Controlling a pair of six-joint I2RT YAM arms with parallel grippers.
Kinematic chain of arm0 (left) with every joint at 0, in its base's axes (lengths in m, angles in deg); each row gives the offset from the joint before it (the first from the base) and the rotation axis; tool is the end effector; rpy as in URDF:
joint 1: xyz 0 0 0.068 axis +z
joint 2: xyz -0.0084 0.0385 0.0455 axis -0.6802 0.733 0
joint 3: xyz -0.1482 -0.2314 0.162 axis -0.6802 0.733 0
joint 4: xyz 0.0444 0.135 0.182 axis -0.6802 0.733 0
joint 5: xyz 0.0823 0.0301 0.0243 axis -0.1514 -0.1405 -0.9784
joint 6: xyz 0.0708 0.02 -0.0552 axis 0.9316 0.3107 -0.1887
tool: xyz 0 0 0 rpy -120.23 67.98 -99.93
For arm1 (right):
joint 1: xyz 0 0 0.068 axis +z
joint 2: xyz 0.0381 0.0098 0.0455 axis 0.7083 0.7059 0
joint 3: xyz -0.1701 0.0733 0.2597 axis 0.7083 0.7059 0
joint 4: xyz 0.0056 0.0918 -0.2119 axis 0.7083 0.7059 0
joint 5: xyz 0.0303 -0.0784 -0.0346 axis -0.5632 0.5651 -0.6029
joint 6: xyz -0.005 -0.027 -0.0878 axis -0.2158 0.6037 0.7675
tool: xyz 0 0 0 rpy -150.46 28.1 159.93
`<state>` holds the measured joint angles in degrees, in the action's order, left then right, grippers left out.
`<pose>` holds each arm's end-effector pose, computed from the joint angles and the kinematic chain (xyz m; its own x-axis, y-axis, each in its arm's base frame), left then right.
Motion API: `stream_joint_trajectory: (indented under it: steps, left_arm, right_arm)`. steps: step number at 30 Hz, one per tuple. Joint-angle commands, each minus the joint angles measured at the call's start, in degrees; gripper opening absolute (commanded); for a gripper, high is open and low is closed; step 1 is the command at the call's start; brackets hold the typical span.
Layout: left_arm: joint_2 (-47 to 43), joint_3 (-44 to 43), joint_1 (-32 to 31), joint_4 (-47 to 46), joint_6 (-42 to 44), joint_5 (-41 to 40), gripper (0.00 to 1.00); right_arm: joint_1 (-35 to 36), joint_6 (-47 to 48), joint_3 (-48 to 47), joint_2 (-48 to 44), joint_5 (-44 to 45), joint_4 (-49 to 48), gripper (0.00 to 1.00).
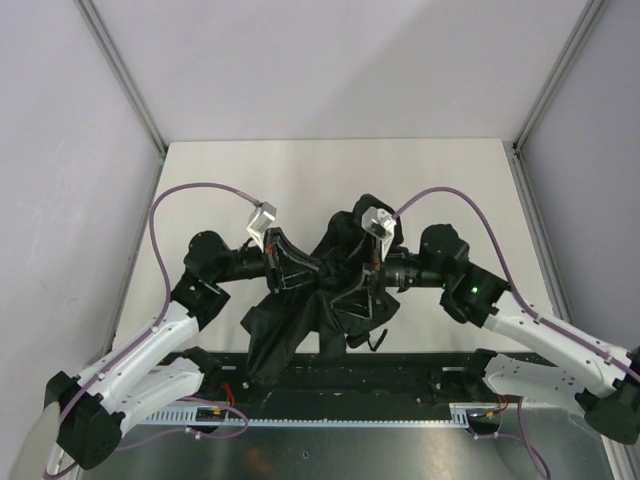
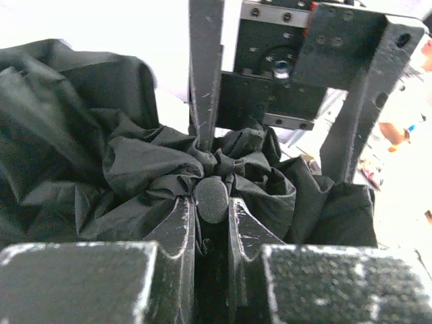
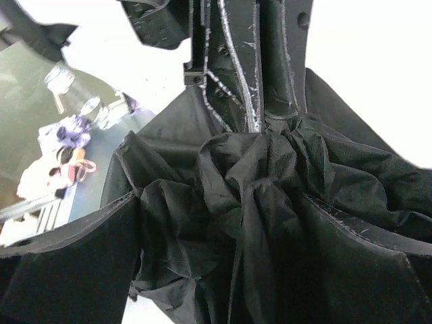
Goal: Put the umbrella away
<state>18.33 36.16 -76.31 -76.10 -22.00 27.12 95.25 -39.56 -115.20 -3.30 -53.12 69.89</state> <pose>0.1006 -0.1435 0.3766 -0.4716 -0.1350 -0.8714 0.8774 0.0269 -0.4790 0.0820 0.1764 0.3998 -0.3334 -0.0420 -0.9418 -0.9418 0.0612 0.3307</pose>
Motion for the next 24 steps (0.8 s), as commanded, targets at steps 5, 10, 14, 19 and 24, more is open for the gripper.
stream_joint_trajectory:
  steps: [5,10,14,19,24]
  left_arm:
    - [-1.4,-1.7,1.3,-6.5,-7.8,-6.9,0.0]
    - [-2.8,-0.4,2.9,-6.2,-11.0,-13.0,0.0]
    - [-2.2,-0.3,4.3,-6.0,-12.5,-13.8,0.0]
    - [-1.7,-0.2,6.1,-5.5,-12.7,-13.3,0.0]
    - [-0.8,-0.3,7.0,-5.3,-12.5,-11.8,0.0]
  right_arm:
    - [-2.2,-0.2,-4.2,-2.5,23.8,10.3,0.99]
    - [0.8,-1.1,-4.9,-9.3,30.1,17.7,0.99]
    - [6.7,-2.6,-4.9,-10.3,38.0,18.8,0.99]
    - [13.9,-1.3,-7.5,-8.9,53.9,20.5,0.99]
    - [15.4,3.3,-10.6,-10.0,54.2,22.0,0.99]
